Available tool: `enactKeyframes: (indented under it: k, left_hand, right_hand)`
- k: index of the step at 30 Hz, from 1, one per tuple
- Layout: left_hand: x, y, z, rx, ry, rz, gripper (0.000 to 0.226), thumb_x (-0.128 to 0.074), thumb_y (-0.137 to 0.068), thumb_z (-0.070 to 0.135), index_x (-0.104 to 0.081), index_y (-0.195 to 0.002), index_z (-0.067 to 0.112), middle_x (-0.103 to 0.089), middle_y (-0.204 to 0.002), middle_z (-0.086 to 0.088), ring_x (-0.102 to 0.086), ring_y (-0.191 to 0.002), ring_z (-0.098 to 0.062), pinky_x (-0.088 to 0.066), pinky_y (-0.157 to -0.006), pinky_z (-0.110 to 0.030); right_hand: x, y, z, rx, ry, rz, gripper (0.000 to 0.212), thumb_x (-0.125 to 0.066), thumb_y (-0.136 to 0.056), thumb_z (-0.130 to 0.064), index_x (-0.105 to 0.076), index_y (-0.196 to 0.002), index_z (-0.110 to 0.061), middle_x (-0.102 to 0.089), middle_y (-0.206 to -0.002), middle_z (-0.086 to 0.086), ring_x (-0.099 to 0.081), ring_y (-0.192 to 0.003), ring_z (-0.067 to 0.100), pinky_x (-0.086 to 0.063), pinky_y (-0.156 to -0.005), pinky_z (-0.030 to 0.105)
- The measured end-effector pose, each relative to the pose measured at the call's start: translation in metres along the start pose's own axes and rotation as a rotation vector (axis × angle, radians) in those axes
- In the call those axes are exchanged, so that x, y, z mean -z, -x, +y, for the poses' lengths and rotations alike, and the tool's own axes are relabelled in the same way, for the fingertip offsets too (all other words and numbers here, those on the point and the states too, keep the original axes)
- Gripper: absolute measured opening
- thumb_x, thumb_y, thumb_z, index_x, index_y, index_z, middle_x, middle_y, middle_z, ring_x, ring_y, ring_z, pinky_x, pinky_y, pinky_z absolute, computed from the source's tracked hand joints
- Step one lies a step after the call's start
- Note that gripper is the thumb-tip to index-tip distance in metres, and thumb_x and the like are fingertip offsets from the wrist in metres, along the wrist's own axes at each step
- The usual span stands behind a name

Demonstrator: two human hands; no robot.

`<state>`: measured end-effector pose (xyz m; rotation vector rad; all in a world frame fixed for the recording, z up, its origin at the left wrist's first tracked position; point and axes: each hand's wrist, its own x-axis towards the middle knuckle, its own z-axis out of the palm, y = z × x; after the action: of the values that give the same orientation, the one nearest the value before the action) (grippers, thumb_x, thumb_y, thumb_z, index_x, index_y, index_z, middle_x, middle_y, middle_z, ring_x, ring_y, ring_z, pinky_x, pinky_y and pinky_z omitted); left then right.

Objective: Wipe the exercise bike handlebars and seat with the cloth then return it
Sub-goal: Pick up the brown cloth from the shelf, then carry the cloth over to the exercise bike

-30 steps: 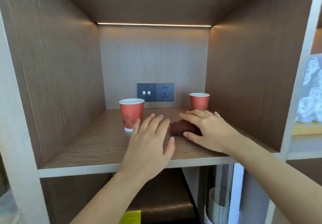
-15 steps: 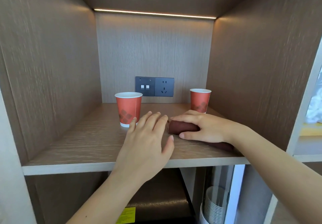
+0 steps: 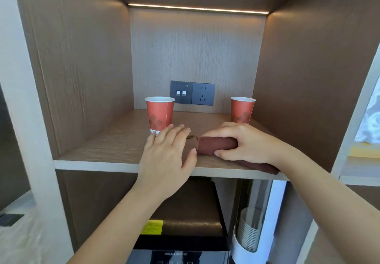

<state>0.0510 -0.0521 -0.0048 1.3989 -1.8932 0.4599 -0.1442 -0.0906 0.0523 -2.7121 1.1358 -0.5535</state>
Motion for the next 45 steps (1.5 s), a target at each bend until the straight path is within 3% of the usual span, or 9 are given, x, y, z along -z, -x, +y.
enactKeyframes:
  k: [6, 10, 14, 17, 19, 27, 36, 43, 45]
  left_hand:
    - [0.018, 0.048, -0.002, 0.149, 0.097, 0.078, 0.041, -0.049, -0.088, 0.025, -0.051, -0.127, 0.011, -0.051, -0.133, -0.006, -0.04, -0.127, -0.019, -0.02, -0.104, -0.032]
    - [0.038, 0.077, -0.006, 0.171, -0.018, 0.119, 0.04, -0.047, -0.085, 0.025, -0.056, -0.121, 0.008, -0.055, -0.128, -0.009, -0.046, -0.123, -0.023, -0.026, -0.103, -0.036]
    - [0.064, 0.105, -0.021, 0.206, -0.095, 0.144, 0.045, -0.038, -0.085, 0.029, -0.057, -0.118, 0.006, -0.057, -0.125, -0.011, -0.049, -0.119, -0.027, -0.039, -0.099, -0.047]
    - [0.085, 0.131, -0.04, 0.248, -0.186, 0.147, 0.045, -0.038, -0.085, 0.029, -0.057, -0.118, 0.005, -0.057, -0.125, -0.011, -0.05, -0.118, -0.027, -0.037, -0.099, -0.045]
    - [0.103, 0.15, -0.055, 0.288, -0.237, 0.146, 0.044, -0.04, -0.085, 0.028, -0.057, -0.119, 0.006, -0.057, -0.125, -0.01, -0.049, -0.12, -0.027, -0.032, -0.102, -0.043]
    - [0.19, 0.244, -0.115, 0.423, -0.419, 0.145, 0.039, -0.045, -0.085, 0.022, -0.059, -0.114, 0.001, -0.058, -0.123, -0.015, -0.049, -0.121, -0.032, -0.041, -0.095, -0.055]
    - [0.301, 0.373, -0.162, 0.659, -0.661, 0.17, 0.038, -0.044, -0.085, 0.022, -0.061, -0.111, 0.001, -0.06, -0.121, -0.017, -0.053, -0.115, -0.034, -0.039, -0.095, -0.049]
    - [0.378, 0.479, -0.158, 0.949, -0.876, 0.166, 0.032, -0.051, -0.085, 0.02, -0.062, -0.11, 0.002, -0.06, -0.121, -0.015, -0.053, -0.116, -0.034, -0.038, -0.096, -0.053]
    - [0.396, 0.505, -0.154, 1.02, -0.942, 0.18, 0.028, -0.06, -0.084, 0.014, -0.062, -0.11, 0.002, -0.06, -0.121, -0.016, -0.053, -0.116, -0.035, -0.036, -0.097, -0.054]
  right_hand:
    - [-0.007, 0.01, -0.017, 0.101, -0.009, 0.171, 0.046, -0.065, -0.079, -0.026, -0.053, -0.121, -0.041, -0.058, -0.106, -0.008, -0.055, -0.096, 0.007, -0.048, -0.086, 0.03]
    - [-0.027, 0.011, -0.043, 0.197, -0.049, 0.29, 0.048, -0.065, -0.077, -0.024, -0.054, -0.121, -0.037, -0.056, -0.105, -0.009, -0.054, -0.095, 0.007, -0.043, -0.083, 0.02]
    - [-0.058, 0.007, -0.079, 0.266, -0.079, 0.365, 0.049, -0.065, -0.078, -0.023, -0.054, -0.124, -0.032, -0.053, -0.107, -0.009, -0.055, -0.098, 0.013, -0.045, -0.087, 0.029]
    - [-0.083, 0.001, -0.109, 0.31, -0.148, 0.449, 0.048, -0.066, -0.078, -0.02, -0.055, -0.123, -0.031, -0.058, -0.109, -0.004, -0.057, -0.097, 0.015, -0.048, -0.086, 0.034]
    - [-0.099, -0.005, -0.131, 0.322, -0.212, 0.471, 0.049, -0.066, -0.077, -0.02, -0.055, -0.123, -0.032, -0.058, -0.108, -0.006, -0.056, -0.095, 0.01, -0.047, -0.084, 0.026]
    - [-0.176, -0.034, -0.257, 0.442, -0.37, 0.374, 0.051, -0.067, -0.078, -0.021, -0.053, -0.127, -0.025, -0.057, -0.113, -0.004, -0.056, -0.1, 0.012, -0.043, -0.086, 0.016]
    - [-0.269, -0.041, -0.437, 0.705, -0.552, 0.258, 0.05, -0.067, -0.076, -0.017, -0.056, -0.124, -0.022, -0.059, -0.109, -0.004, -0.056, -0.095, 0.007, -0.049, -0.081, 0.023]
    - [-0.332, -0.017, -0.567, 0.893, -0.701, 0.116, 0.046, -0.062, -0.075, -0.016, -0.059, -0.121, -0.018, -0.062, -0.106, -0.001, -0.06, -0.094, 0.011, -0.043, -0.081, 0.012]
    - [-0.347, -0.008, -0.6, 0.962, -0.733, 0.057, 0.046, -0.063, -0.075, -0.016, -0.059, -0.121, -0.016, -0.062, -0.107, 0.0, -0.061, -0.094, 0.014, -0.048, -0.081, 0.021]
